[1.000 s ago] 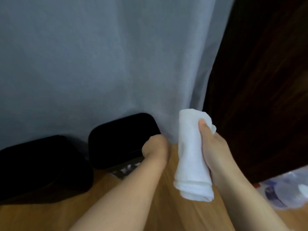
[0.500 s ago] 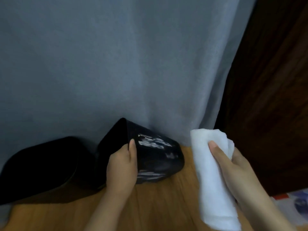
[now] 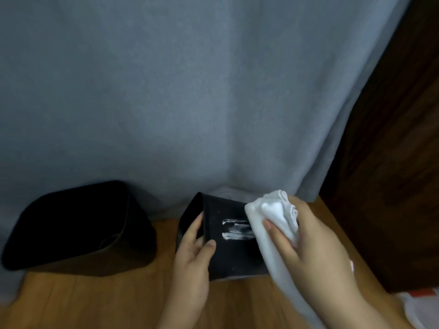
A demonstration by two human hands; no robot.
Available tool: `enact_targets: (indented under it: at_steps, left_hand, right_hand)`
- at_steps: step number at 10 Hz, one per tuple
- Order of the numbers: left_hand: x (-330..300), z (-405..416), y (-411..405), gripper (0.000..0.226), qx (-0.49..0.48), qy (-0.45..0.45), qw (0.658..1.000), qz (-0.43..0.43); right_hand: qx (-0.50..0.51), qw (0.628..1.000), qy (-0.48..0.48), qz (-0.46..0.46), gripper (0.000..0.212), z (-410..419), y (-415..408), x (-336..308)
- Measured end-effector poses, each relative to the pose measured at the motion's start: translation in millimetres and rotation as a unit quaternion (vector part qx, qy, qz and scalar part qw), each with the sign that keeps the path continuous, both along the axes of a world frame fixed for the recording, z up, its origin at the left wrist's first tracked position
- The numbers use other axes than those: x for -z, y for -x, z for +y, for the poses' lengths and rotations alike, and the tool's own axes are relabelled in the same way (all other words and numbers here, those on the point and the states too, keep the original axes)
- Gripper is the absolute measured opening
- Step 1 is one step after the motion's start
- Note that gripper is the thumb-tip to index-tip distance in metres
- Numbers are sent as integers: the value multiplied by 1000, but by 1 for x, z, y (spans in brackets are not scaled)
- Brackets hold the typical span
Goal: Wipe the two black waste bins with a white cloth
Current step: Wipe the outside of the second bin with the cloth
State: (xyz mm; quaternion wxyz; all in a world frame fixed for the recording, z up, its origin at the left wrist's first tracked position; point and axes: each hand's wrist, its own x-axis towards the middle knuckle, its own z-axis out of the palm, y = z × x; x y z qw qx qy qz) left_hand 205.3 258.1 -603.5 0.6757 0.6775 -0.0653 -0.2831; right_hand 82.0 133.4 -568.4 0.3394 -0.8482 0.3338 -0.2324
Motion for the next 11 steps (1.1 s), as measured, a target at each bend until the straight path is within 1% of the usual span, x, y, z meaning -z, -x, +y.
enact_targets:
  at_steps: [1,2,3,4,5,6,7,8,9,10,11]
  left_hand:
    - [0,2,-2,33,-5,-19,1000,20]
    - [2,2,4,33,1,-36,999,1]
    - [5,2,2,31,-14,4,1000,10]
    - [4,5,4,30,-11,13,1000,6]
    - [6,5,9,31,-11,17,1000,-4]
    - [11,7,12,32,-12,7,1000,-16]
    - [18,11,13,31,-35,1,999,-4]
    - [15,10,16,30,-39,-5,999,-8]
    - [15,6,18,31,-51,-6,999,17]
    - [16,3,14,26,-73,-8,997,35]
    - [17,2,13,30,-81,-14,995,56]
  right_hand:
    - [-40,998,43,21,51,12,-19,-2]
    - [-37,987,139,75,41,30,-42,1]
    - [-56,975,197,85,49,46,-58,12]
    - [-79,967,220,98,53,51,-60,24]
    - [-78,966,221,104,49,49,-57,30]
    - [-57,971,185,138,61,30,-47,38]
    - [7,977,125,174,50,-4,-28,53]
    - [103,975,97,172,43,-25,-11,64]
    - [60,983,91,148,42,-11,-19,57]
    - [-52,989,102,93,35,31,-44,40]
    - [-65,992,90,56,37,45,-50,36]
